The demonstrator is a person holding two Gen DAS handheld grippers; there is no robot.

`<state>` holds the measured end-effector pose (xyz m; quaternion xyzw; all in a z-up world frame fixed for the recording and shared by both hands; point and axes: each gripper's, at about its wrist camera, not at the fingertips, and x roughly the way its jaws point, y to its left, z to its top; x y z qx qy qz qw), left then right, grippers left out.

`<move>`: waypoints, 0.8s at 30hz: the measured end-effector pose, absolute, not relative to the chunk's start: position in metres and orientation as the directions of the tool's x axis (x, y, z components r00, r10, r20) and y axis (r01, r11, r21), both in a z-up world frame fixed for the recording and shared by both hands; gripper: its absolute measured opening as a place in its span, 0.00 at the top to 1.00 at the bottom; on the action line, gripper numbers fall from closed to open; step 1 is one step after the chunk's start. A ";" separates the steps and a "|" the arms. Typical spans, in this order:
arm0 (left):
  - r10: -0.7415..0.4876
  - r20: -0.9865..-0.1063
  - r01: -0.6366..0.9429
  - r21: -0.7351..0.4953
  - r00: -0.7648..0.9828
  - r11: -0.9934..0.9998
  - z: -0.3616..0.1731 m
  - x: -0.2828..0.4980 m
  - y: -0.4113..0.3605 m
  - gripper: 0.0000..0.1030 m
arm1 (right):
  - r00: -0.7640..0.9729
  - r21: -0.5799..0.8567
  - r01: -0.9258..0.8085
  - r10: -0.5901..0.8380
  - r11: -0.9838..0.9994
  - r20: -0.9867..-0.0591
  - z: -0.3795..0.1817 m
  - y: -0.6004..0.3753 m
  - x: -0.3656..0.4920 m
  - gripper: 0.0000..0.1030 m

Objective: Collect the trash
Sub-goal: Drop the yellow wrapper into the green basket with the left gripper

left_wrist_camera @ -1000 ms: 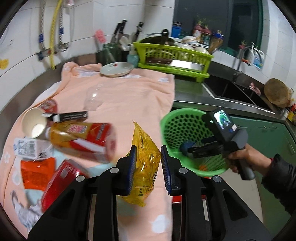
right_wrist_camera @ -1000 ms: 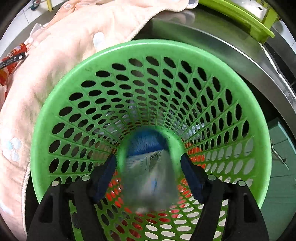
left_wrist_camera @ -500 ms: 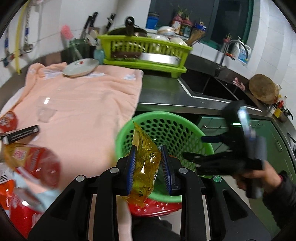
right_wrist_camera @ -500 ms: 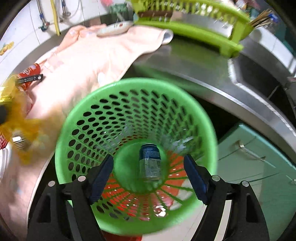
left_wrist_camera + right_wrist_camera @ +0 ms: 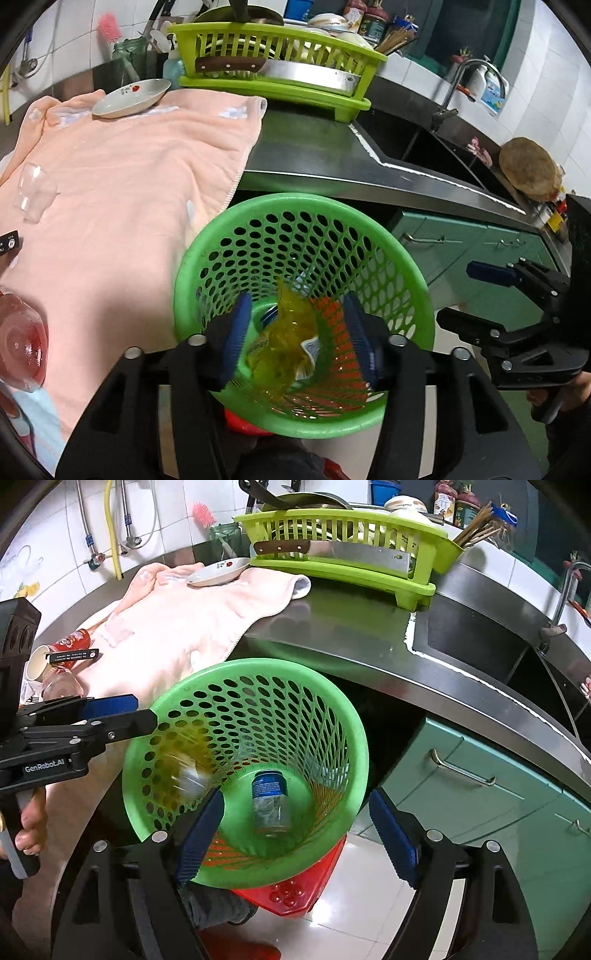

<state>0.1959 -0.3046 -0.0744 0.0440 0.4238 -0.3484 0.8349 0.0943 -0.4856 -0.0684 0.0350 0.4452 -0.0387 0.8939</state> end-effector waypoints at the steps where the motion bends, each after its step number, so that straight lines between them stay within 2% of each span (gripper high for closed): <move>1: -0.541 -0.739 0.616 -0.220 0.401 0.756 -0.074 0.197 -0.304 0.44 | 0.602 0.031 0.103 -0.037 0.994 -0.798 -0.069 -0.486 0.094 0.24; 12: -0.519 -0.699 0.581 -0.180 0.492 0.794 -0.037 0.176 -0.252 0.43 | 0.637 0.034 0.038 0.002 0.999 -0.771 -0.050 -0.452 0.091 0.22; 21: -0.411 -0.695 0.501 -0.083 0.590 0.861 -0.015 0.159 -0.176 0.43 | 0.648 0.050 -0.052 0.072 0.997 -0.758 -0.040 -0.406 0.098 0.20; 24: -0.359 -0.697 0.466 -0.041 0.621 0.884 -0.011 0.159 -0.151 0.37 | 0.649 0.047 -0.090 0.094 0.995 -0.755 -0.038 -0.387 0.100 0.19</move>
